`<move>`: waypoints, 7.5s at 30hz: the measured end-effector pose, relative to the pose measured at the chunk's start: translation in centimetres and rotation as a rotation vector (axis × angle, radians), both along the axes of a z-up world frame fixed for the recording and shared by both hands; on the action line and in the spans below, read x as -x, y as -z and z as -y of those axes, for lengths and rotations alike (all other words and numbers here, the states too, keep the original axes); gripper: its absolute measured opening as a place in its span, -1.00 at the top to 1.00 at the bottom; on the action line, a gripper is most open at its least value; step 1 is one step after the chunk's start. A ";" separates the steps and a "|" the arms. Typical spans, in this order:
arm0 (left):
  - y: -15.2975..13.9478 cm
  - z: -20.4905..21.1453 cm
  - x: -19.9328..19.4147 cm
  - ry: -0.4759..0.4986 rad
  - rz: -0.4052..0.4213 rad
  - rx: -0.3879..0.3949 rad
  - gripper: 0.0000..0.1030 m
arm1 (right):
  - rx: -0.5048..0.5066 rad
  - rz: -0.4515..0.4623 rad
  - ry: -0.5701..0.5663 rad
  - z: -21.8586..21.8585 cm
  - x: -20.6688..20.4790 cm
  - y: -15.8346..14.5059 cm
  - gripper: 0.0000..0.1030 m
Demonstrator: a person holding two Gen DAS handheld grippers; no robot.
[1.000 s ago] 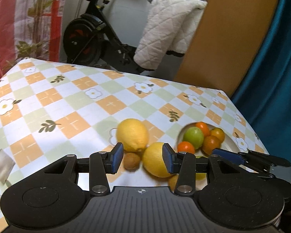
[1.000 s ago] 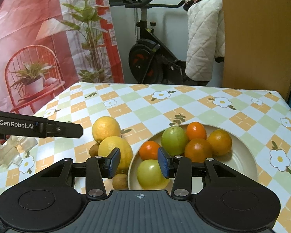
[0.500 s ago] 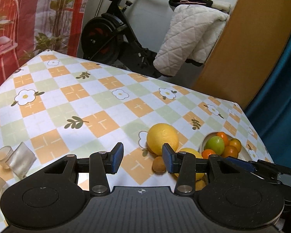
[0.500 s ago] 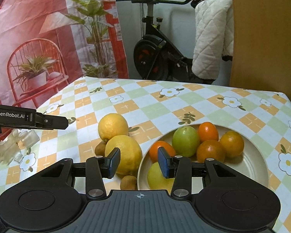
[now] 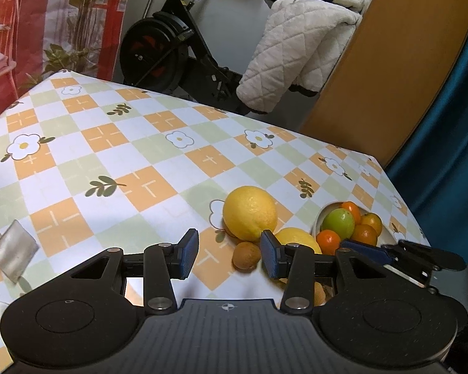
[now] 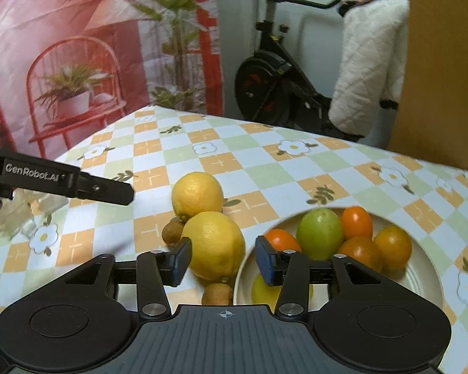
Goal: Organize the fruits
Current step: 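Move the left gripper back to the large yellow lemon at the pile, then close the left gripper around the large yellow lemon, then carry the lemon with the left gripper over the plate and lower it, then open the left gripper to release the lemon on the plate and withdraw, then move the left gripper to the second large yellow lemon, then close the left gripper around the second lemon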
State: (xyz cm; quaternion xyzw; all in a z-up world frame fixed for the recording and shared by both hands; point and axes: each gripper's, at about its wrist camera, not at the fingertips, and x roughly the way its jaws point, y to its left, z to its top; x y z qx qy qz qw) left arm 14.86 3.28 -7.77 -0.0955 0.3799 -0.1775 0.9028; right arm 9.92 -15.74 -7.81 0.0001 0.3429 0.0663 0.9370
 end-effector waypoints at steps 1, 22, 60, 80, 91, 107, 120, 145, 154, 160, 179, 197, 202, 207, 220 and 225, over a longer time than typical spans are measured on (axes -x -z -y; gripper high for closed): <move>0.0 0.1 0.0 0.003 -0.002 0.002 0.11 | 0.012 0.003 -0.015 -0.2 -0.2 0.0 0.07; 1.9 1.6 -0.4 0.080 -0.062 0.057 0.11 | 0.008 -0.066 -0.073 -1.8 -2.0 1.8 -0.21; 3.2 4.3 -0.3 0.136 -0.066 0.090 0.00 | 0.003 -0.034 -0.038 -2.1 -1.0 2.4 0.05; -0.2 7.1 1.6 0.193 0.004 0.036 0.00 | -0.060 0.064 0.029 0.0 2.6 -0.5 0.05; -1.9 11.6 2.1 0.281 0.050 -0.017 0.00 | -0.136 0.132 0.120 4.8 4.9 -1.5 0.05; -0.1 21.0 1.3 0.449 0.017 -0.101 0.00 | -0.202 0.124 0.317 14.9 7.1 1.7 0.05; 1.5 22.7 -0.1 0.450 -0.022 -0.134 0.00 | -0.217 0.069 0.355 16.6 5.7 4.0 0.05; 0.8 21.9 0.0 0.421 0.009 -0.099 0.01 | -0.130 0.039 0.338 14.9 5.0 2.6 0.01; -0.9 19.2 0.7 0.403 0.044 -0.086 -0.01 | -0.119 0.056 0.324 13.7 5.8 0.8 0.01; -2.2 16.2 0.7 0.360 0.074 -0.067 -0.01 | -0.109 0.068 0.301 12.1 6.0 -0.5 0.00; -4.2 4.0 -0.9 0.170 0.133 -0.050 -0.01 | -0.080 0.056 0.207 5.3 3.1 -1.8 0.00; -1.9 -1.2 -3.5 0.082 0.061 0.001 -0.01 | -0.035 0.003 0.045 -0.9 -3.2 -1.0 0.00; -0.4 0.0 -4.4 0.110 0.015 0.051 -0.01 | -0.049 -0.015 0.040 -1.4 -4.9 -0.1 0.00; 0.8 1.2 -5.2 0.137 -0.013 0.069 -0.01 | -0.048 -0.029 0.029 -1.8 -6.2 0.7 0.00; 3.0 1.9 -6.8 0.153 -0.075 0.092 -0.05 | -0.059 -0.062 0.008 -3.0 -8.5 2.4 -0.03; 3.4 2.3 -7.0 0.162 -0.084 0.106 -0.13 | -0.063 -0.071 0.022 -2.9 -8.9 2.8 -0.03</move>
